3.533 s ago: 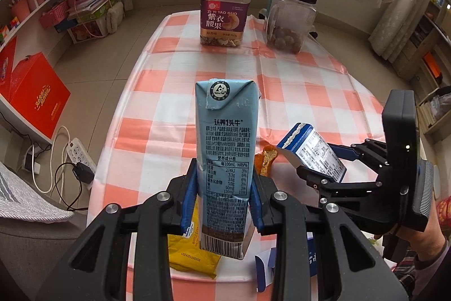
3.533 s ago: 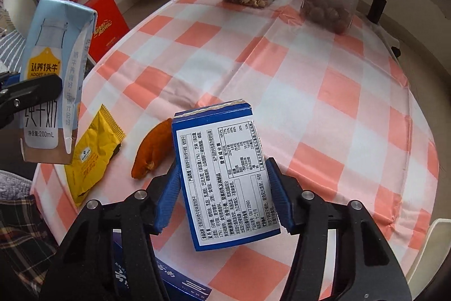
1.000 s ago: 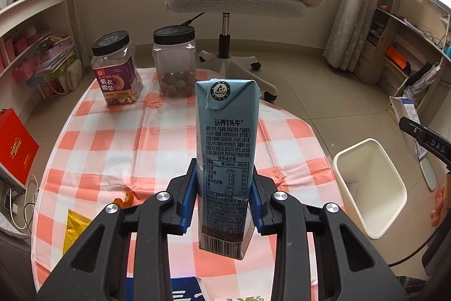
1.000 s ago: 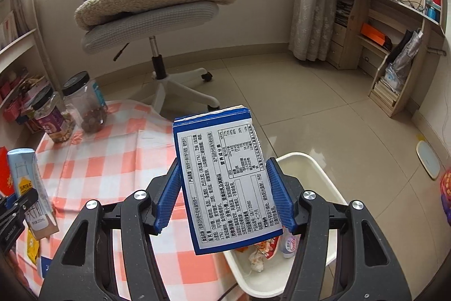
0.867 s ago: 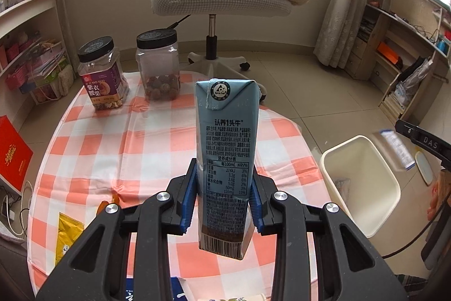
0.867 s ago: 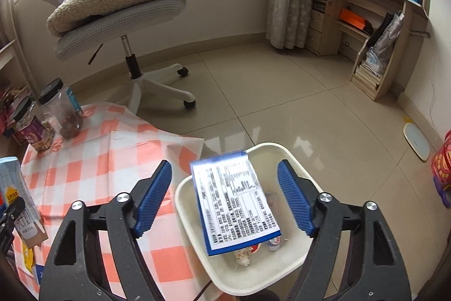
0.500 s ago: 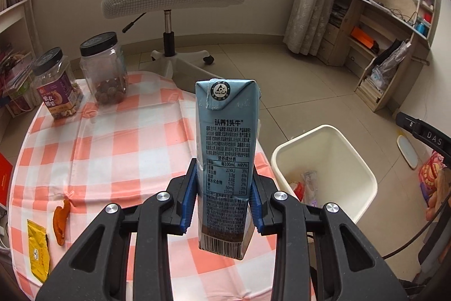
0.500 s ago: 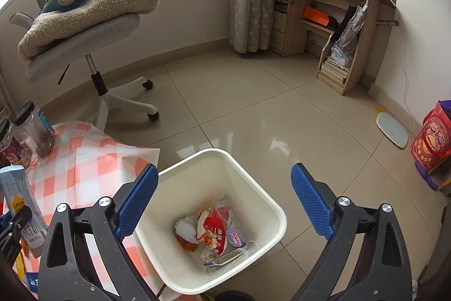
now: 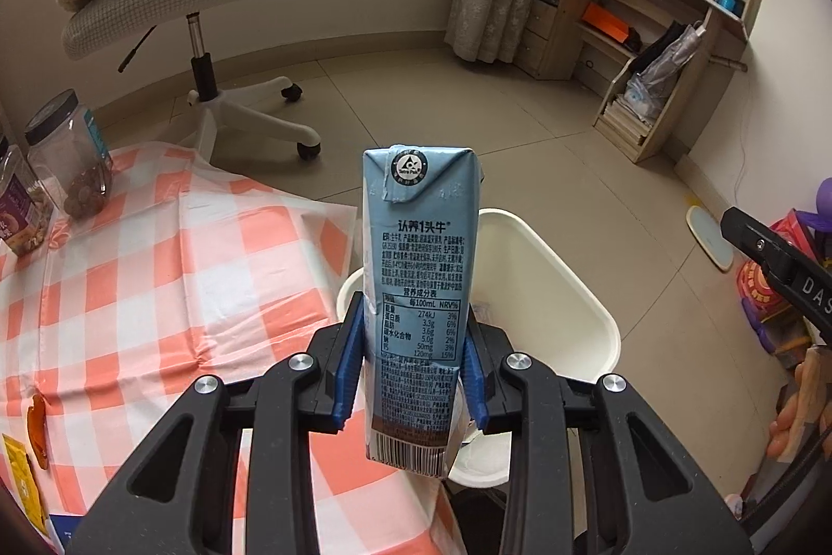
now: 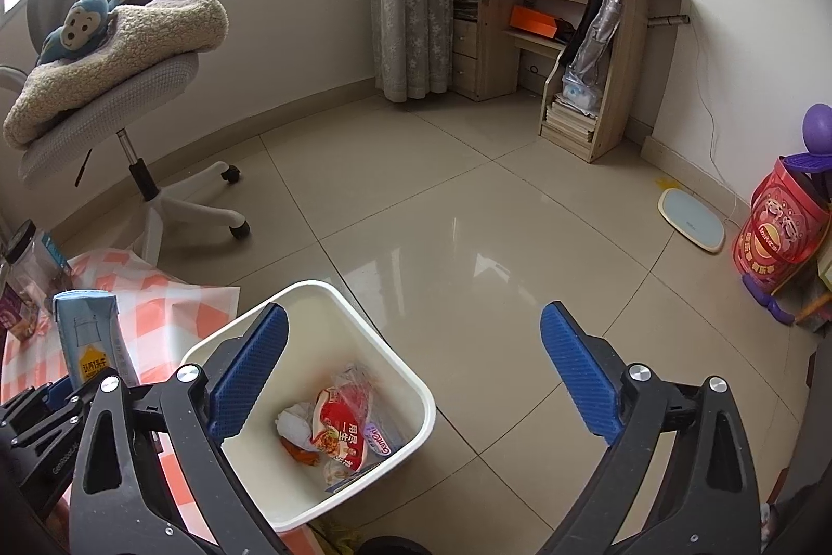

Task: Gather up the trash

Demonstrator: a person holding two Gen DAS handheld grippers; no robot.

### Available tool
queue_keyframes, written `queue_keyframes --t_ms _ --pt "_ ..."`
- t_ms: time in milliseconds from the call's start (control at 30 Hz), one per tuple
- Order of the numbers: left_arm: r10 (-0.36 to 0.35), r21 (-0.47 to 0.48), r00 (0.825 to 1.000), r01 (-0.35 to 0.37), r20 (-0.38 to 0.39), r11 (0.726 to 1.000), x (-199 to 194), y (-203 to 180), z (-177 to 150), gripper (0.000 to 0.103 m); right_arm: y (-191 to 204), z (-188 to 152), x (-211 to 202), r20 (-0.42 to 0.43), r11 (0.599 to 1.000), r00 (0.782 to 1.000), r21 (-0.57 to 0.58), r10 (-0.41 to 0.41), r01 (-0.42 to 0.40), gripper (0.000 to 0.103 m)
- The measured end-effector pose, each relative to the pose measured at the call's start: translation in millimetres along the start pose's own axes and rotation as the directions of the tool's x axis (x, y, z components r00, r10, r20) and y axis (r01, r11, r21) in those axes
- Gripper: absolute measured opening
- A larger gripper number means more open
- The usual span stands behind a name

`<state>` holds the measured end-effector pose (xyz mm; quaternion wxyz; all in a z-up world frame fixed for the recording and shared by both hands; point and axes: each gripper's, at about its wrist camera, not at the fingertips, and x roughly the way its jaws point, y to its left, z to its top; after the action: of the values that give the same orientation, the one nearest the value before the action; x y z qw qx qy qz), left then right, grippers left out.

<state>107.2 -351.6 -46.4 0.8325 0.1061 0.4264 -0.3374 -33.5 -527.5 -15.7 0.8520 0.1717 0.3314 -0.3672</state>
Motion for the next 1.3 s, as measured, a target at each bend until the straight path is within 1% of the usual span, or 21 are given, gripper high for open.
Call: queue_keyframes --t_ms 67,100,133,167,200,267,333,433,533,600,667,700,733,833,900,1000,1100,1133,1200,1233,1300 --pt "-0.023 0.011 0.999 0.024 -0.026 1.000 9.4 -11.0 5.6 0.035 -8.1 -0.3 -1.1 0.001 1.000 1.000 0.019 -0.006 0.006 0.094" --pt "-0.040 0.014 0.998 0.041 -0.051 0.999 15.2 -15.1 8.4 0.046 -11.8 0.1 -1.8 0.002 1.000 1.000 0.029 -0.008 0.008 0.094" --pt "-0.058 0.014 0.996 0.059 -0.074 0.998 19.8 -18.6 10.3 0.051 -15.7 0.9 -2.3 0.003 0.999 1.000 0.041 -0.009 0.009 0.094" --pt "-0.063 0.013 0.995 0.064 -0.083 0.998 21.9 -20.2 11.5 0.054 -19.2 1.7 -3.5 0.006 0.999 1.000 0.053 -0.010 0.010 0.094" --pt "-0.057 0.016 0.995 0.059 -0.083 0.998 22.3 -22.0 11.7 0.054 -22.2 2.9 -5.3 0.011 0.998 1.000 0.064 -0.013 0.012 0.094" --pt "-0.047 0.030 0.996 0.049 -0.071 0.998 17.9 -22.3 10.9 0.054 -25.3 3.4 -11.0 0.030 0.996 0.999 0.089 -0.022 0.019 0.094" --pt "-0.019 0.049 0.999 0.022 -0.051 0.999 10.5 -19.8 7.6 0.055 -24.3 3.5 -16.1 0.049 0.995 0.998 0.097 -0.028 0.024 0.094" --pt "0.031 0.057 1.000 -0.030 -0.007 0.998 -3.7 -12.2 2.0 0.057 -11.5 0.4 -21.6 0.074 0.997 0.996 0.067 -0.040 0.035 0.095" --pt "0.082 0.040 0.995 -0.084 0.057 0.996 -22.3 -1.3 -3.3 0.060 7.9 -5.5 -31.1 0.115 0.999 0.992 0.027 -0.042 0.039 0.096" --pt "0.118 0.030 0.988 -0.122 0.104 0.992 -35.9 7.3 -7.0 0.065 21.9 -10.2 -41.2 0.154 0.999 0.987 0.002 -0.040 0.041 0.096" --pt "0.160 0.015 0.976 -0.164 0.146 0.986 -49.1 17.3 -11.1 0.068 35.1 -14.7 -50.3 0.186 0.999 0.982 -0.017 -0.034 0.038 0.096" --pt "0.177 0.003 0.970 -0.180 0.167 0.984 -56.0 23.4 -13.0 0.072 41.9 -17.3 -53.8 0.191 0.999 0.981 -0.027 -0.031 0.036 0.096" --pt "0.196 -0.011 0.963 -0.197 0.186 0.980 -62.7 29.5 -14.3 0.074 48.6 -19.8 -55.9 0.189 0.999 0.982 -0.039 -0.021 0.028 0.096" --pt "0.250 -0.039 0.939 -0.248 0.237 0.968 -79.5 46.7 -19.6 0.077 69.0 -29.6 -59.9 0.181 0.996 0.983 -0.086 0.026 -0.011 0.096" --pt "0.284 -0.058 0.923 -0.279 0.258 0.959 -87.6 57.4 -22.9 0.082 84.1 -37.4 -61.5 0.183 0.993 0.982 -0.120 0.042 -0.020 0.096" --pt "0.313 -0.074 0.910 -0.304 0.271 0.950 -94.6 72.8 -32.4 0.083 106.1 -45.9 -63.5 0.184 0.986 0.981 -0.165 0.061 -0.030 0.096" --pt "0.353 -0.106 0.892 -0.337 0.281 0.936 -98.8 90.4 -47.2 0.083 125.2 -50.8 -64.0 0.177 0.979 0.981 -0.198 0.083 -0.047 0.096" --pt "0.363 -0.119 0.890 -0.344 0.275 0.932 -99.4 96.7 -50.3 0.083 131.1 -52.4 -64.3 0.175 0.977 0.980 -0.207 0.090 -0.052 0.096" --pt "0.367 -0.131 0.898 -0.344 0.244 0.930 -99.9 108.7 -51.6 0.083 144.0 -55.8 -64.2 0.166 0.971 0.980 -0.229 0.106 -0.066 0.096" --pt "0.368 -0.136 0.899 -0.344 0.238 0.929 -101.8 114.7 -51.7 0.083 151.1 -57.2 -64.1 0.163 0.967 0.980 -0.243 0.112 -0.070 0.096" --pt "0.387 -0.146 0.890 -0.361 0.241 0.921 -107.1 124.2 -53.2 0.083 164.9 -60.3 -64.7 0.160 0.960 0.979 -0.270 0.124 -0.077 0.096"
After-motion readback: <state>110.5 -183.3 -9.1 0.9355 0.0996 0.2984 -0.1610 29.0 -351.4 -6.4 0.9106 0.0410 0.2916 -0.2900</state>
